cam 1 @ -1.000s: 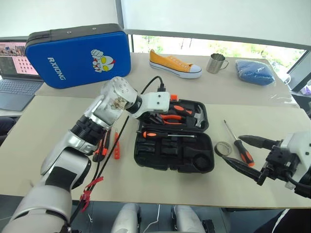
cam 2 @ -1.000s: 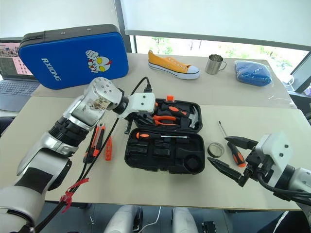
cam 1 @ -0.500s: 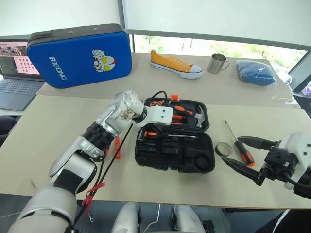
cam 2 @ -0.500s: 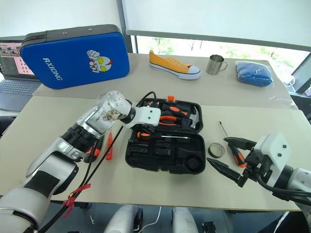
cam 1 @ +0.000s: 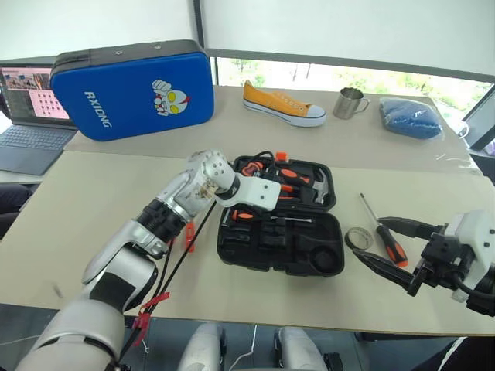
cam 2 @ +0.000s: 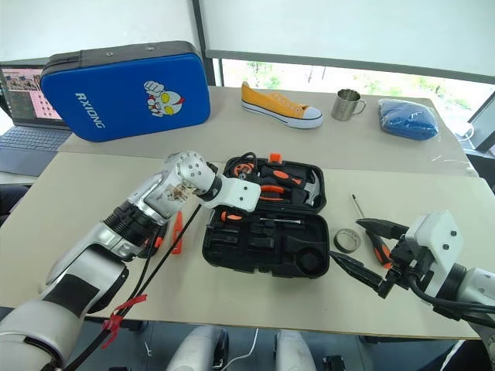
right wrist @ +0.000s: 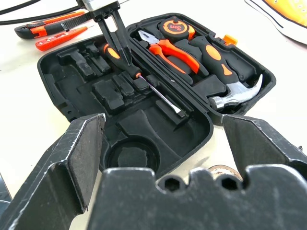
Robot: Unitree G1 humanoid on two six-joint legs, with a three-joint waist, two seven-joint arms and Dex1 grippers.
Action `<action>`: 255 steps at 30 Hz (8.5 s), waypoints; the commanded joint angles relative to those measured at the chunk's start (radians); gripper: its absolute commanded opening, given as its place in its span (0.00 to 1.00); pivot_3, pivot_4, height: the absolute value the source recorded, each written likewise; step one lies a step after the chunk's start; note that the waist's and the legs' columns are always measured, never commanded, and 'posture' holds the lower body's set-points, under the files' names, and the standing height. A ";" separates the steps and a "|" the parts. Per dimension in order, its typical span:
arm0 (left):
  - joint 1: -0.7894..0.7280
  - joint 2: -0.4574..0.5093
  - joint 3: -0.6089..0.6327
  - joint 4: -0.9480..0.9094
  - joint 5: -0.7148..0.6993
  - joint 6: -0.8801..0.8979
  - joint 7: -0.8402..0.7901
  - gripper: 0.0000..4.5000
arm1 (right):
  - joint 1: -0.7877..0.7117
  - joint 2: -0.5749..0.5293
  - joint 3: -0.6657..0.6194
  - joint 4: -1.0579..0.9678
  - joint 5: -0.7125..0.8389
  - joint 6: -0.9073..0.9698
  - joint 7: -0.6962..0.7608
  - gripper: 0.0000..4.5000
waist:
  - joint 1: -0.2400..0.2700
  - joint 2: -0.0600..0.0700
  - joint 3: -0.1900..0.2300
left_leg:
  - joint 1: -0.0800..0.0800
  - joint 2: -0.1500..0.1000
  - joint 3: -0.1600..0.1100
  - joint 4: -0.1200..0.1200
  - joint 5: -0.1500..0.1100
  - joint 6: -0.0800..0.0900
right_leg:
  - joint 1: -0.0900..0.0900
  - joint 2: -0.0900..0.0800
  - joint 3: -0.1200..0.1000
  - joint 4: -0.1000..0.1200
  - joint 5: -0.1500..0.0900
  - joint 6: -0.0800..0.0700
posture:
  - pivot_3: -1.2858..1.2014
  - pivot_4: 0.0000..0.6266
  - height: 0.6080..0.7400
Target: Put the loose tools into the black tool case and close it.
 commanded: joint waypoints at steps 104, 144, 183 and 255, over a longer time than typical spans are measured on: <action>0.405 0.612 0.626 -0.730 -0.900 0.565 -0.107 1.00 | -0.886 0.033 0.807 0.898 -0.566 -0.525 0.491 0.34 | -0.027 0.006 0.005 | -0.005 0.005 0.000 -0.001 0.000 0.001 | -0.007 0.005 0.006 0.001 -0.001 0.000 | 0.52 0.24 1.00; 0.360 0.593 0.578 -0.655 -0.843 0.502 -0.119 1.00 | -0.902 0.129 0.930 0.825 -0.653 -0.313 0.387 0.01 | -0.029 0.006 0.005 | -0.004 0.006 0.000 -0.001 0.000 0.001 | -0.007 0.008 0.006 0.001 -0.001 -0.001 | 0.52 0.24 1.00; 0.358 0.550 0.558 -0.632 -0.814 0.476 -0.116 1.00 | -0.884 0.157 0.853 0.645 -0.586 -0.238 0.393 0.01 | -0.032 0.002 0.003 | -0.001 0.010 0.000 -0.002 0.000 0.001 | -0.007 0.014 0.007 0.002 0.001 -0.006 | 0.52 0.24 1.00; 1.391 0.421 1.479 -1.004 -0.752 0.698 0.255 1.00 | -0.864 0.156 0.625 0.324 -0.183 -0.050 0.369 0.01 | -0.052 0.003 0.005 | -0.011 0.012 -0.001 -0.004 0.002 -0.002 | -0.024 0.010 0.005 0.009 0.002 -0.008 | 0.52 0.24 1.00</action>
